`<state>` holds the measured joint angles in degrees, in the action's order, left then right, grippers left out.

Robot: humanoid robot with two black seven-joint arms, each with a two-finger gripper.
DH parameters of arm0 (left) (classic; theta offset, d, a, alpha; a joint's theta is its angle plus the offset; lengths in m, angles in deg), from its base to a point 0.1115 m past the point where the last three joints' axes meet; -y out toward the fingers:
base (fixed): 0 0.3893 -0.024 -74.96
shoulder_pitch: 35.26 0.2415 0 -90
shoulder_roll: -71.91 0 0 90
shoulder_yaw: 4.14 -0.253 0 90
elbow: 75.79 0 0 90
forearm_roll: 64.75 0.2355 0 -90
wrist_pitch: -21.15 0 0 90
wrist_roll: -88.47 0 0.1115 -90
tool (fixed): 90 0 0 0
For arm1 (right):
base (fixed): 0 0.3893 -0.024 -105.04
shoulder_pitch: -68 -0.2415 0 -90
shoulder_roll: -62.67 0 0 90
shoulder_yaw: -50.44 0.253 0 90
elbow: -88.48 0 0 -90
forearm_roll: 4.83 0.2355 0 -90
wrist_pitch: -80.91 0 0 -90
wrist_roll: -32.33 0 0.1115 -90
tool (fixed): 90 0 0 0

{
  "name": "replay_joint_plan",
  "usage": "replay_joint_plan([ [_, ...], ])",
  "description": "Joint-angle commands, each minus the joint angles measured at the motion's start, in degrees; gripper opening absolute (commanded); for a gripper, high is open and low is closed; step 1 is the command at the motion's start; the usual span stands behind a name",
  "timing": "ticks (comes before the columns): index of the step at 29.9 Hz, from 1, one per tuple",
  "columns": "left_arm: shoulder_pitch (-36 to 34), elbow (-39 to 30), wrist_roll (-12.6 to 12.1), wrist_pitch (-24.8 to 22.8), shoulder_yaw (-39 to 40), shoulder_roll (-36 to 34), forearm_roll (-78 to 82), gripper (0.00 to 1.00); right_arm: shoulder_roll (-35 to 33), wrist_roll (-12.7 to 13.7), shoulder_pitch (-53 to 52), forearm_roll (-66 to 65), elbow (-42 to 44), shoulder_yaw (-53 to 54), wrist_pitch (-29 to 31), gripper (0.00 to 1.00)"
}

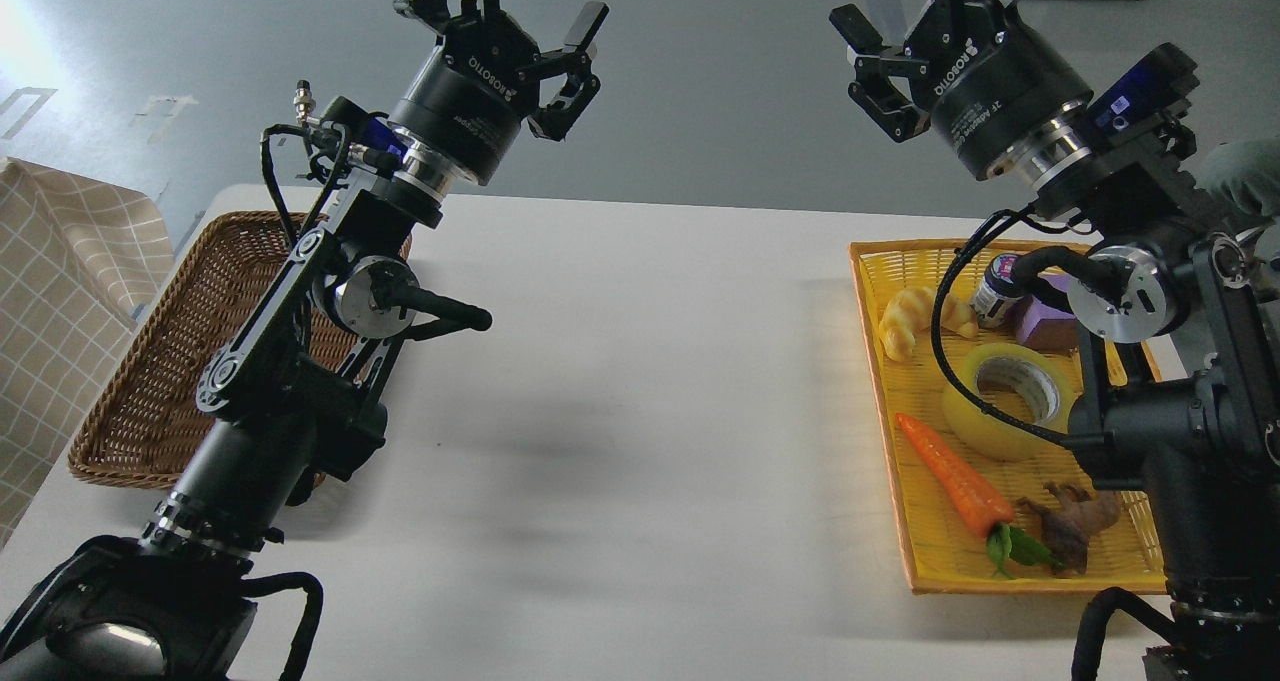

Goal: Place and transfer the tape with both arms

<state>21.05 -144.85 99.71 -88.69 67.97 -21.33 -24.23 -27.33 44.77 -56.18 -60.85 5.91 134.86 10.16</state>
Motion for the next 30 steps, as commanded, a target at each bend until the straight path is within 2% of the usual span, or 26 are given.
replay_joint_plan([
  [1,0.73,0.24,0.27,0.06,0.05,-0.18,0.09,1.00,0.00,-0.05,0.25,-0.32,-0.14,-0.05,0.01,1.00],
  [30,2.58,0.42,0.63,-0.81,0.57,-0.88,-2.46,1.00,0.00,-0.13,1.57,-0.14,-1.90,0.04,0.09,1.00],
])
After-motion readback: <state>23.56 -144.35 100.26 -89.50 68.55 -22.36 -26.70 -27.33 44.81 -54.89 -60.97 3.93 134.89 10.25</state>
